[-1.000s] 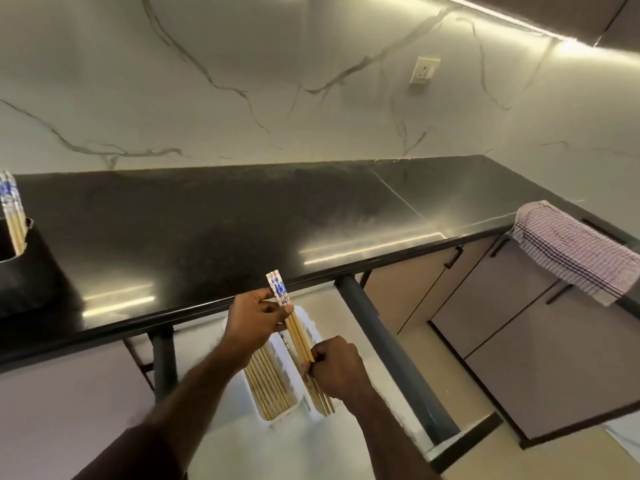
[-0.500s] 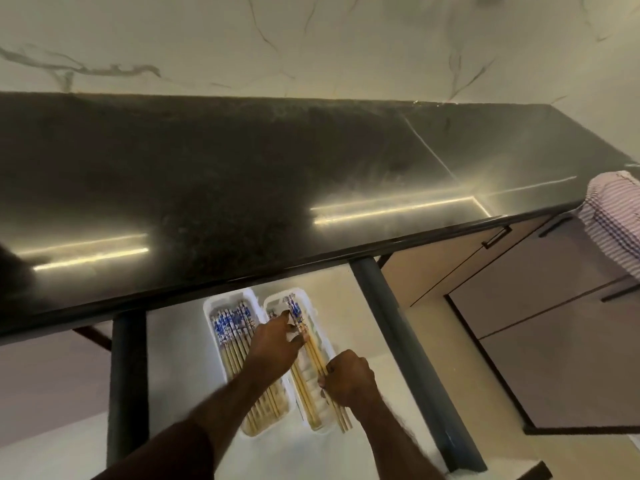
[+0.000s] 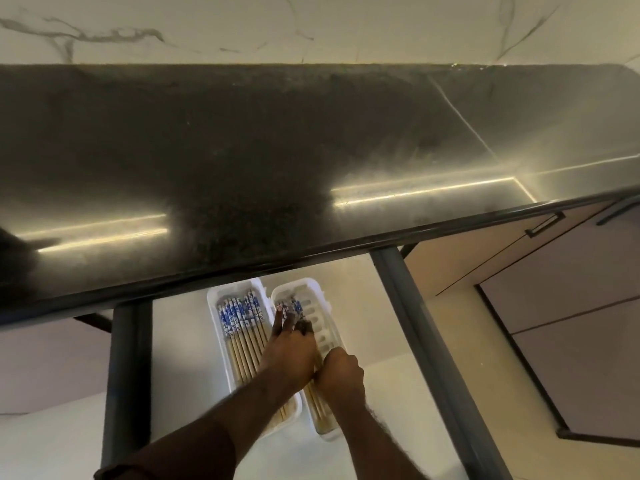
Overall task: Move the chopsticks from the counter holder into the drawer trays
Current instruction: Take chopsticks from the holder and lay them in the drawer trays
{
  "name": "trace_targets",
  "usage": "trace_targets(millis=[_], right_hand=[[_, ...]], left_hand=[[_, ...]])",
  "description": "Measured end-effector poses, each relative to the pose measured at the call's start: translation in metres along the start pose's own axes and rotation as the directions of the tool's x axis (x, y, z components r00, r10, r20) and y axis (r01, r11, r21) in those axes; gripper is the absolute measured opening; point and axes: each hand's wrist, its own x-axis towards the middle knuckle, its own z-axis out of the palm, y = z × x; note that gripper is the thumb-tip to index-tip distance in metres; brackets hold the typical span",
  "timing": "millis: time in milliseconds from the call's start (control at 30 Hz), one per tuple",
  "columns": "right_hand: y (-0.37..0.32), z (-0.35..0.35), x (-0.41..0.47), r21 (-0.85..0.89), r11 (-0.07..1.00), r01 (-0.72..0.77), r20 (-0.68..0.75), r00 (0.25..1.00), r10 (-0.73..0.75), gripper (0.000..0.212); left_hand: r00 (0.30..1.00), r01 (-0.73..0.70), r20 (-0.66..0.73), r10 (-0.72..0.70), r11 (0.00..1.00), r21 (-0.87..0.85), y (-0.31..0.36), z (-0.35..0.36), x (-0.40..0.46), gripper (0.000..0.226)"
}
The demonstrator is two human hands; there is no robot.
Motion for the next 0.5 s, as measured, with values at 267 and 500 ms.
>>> trace_targets(millis=[267,500], right_hand=[[0.0025,0.0084,-0.0014,-0.034,0.999,0.042,-0.025,0.999,-0.043,0.022],[-0.0013,0.0093,-0.0063,-0.1,0.988,0.116,-0.093,0.988,-0.126,0.028]], left_hand=[[0.999,-0.027,0.039,0.023,0.992,0.123,0.0036,0.0012,0.0047,0.068],[0.998,-0.021,0.058,0.013,0.991,0.135,0.0062,0.0033,0.0045,0.053]])
